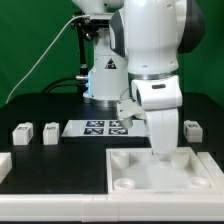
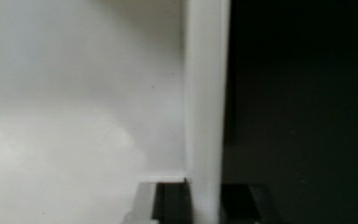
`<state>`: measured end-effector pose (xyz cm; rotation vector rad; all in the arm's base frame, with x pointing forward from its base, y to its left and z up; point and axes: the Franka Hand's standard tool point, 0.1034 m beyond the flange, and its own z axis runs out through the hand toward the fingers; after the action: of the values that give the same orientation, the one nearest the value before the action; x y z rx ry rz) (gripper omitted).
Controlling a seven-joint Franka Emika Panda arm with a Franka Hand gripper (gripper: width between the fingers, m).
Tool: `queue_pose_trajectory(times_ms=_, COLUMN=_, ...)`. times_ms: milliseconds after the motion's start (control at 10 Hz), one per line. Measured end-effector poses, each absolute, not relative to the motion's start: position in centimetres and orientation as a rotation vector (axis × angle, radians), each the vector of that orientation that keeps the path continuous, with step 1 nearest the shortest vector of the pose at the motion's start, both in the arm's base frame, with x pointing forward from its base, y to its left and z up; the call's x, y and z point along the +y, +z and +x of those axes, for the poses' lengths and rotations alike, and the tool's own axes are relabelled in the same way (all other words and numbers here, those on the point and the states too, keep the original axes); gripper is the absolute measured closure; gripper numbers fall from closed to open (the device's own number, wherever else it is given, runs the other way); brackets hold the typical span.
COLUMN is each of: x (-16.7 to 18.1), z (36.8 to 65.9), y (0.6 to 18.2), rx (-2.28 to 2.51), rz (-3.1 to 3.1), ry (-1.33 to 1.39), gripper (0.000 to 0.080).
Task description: Assemble one leg
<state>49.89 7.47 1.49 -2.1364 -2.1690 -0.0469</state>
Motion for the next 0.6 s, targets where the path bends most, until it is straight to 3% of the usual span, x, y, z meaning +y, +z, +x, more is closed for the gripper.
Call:
queue_pose_trajectory(times_ms=200, x=7.48, z=49.91, y=1.49, rx=-2.165, rz=-2.142, ry=-0.049, gripper=0.0736)
queue_pose_trajectory(times_ms=300, x=7.51, z=49.88, y=1.45, rx=-2.152, rz=-2.153, ry=-0.047, gripper=0.0661)
queue_pose_trajectory(times_ms=400, x=7.53, z=49.83, y=1.40, rx=-2.146, rz=-2.158, ry=-0.046, gripper=0.0661)
queue_pose_trajectory(times_ms=600, x=7.52, z=49.80, y=1.37, rx=-2.139, rz=-2.164, ry=-0.044, gripper=0.0343)
